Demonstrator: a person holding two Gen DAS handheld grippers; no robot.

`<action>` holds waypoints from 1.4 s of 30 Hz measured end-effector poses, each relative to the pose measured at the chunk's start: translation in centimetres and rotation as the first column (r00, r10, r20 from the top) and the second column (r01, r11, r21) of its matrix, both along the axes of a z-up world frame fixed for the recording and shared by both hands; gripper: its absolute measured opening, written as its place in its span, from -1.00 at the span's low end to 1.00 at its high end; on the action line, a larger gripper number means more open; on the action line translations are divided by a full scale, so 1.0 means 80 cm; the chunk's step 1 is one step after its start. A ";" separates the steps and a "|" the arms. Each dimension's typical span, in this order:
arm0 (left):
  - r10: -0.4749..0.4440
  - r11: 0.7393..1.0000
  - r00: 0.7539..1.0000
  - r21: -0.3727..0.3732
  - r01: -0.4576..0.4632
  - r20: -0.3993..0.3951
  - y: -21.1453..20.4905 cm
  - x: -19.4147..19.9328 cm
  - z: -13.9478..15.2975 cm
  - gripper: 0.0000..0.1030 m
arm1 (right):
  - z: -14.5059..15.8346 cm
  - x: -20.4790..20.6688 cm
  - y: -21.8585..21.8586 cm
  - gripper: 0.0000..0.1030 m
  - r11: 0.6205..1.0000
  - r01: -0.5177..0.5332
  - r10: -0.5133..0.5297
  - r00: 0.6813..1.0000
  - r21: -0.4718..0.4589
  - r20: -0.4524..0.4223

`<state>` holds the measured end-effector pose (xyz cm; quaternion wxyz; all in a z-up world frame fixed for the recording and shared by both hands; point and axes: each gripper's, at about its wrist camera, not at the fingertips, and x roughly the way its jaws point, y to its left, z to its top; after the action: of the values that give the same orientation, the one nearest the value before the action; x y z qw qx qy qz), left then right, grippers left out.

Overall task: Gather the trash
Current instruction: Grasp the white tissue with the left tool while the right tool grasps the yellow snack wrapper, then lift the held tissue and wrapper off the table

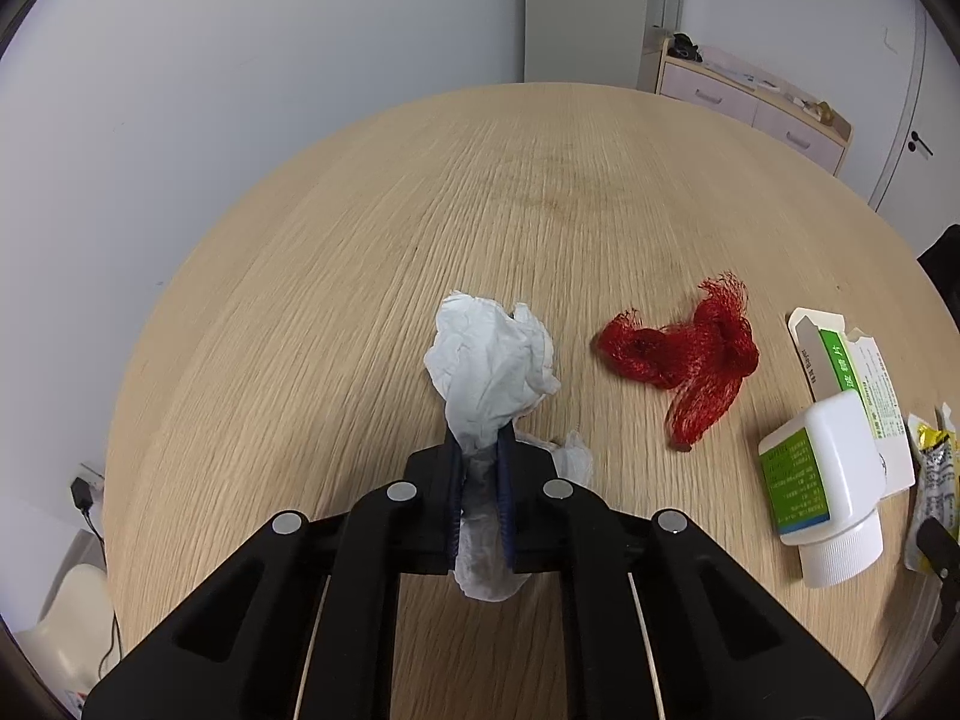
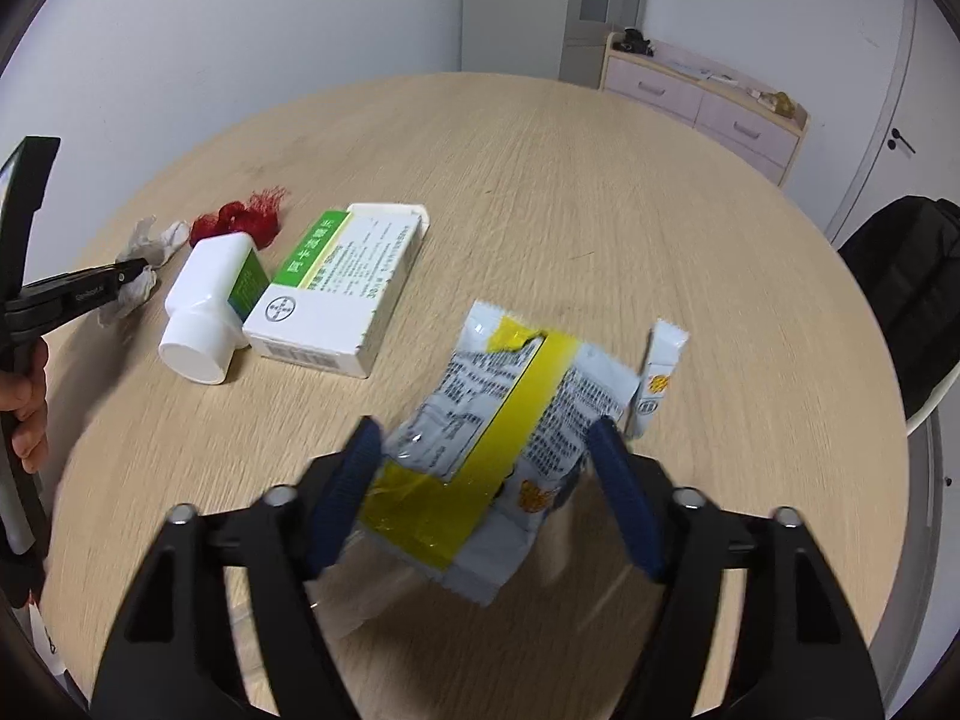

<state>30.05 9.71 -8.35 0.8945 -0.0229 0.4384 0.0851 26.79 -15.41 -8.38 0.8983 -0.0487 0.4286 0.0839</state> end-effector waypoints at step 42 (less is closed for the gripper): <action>-0.015 0.999 1.000 -0.037 0.016 0.025 0.003 -0.025 0.012 -0.82 | 0.013 0.051 -0.025 -0.13 0.996 0.076 -0.071 0.991 0.038 -0.110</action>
<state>28.07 9.99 -7.38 0.8998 -0.0371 0.4291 0.0698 30.91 -17.40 -7.33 0.8770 -0.0092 0.4764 0.0622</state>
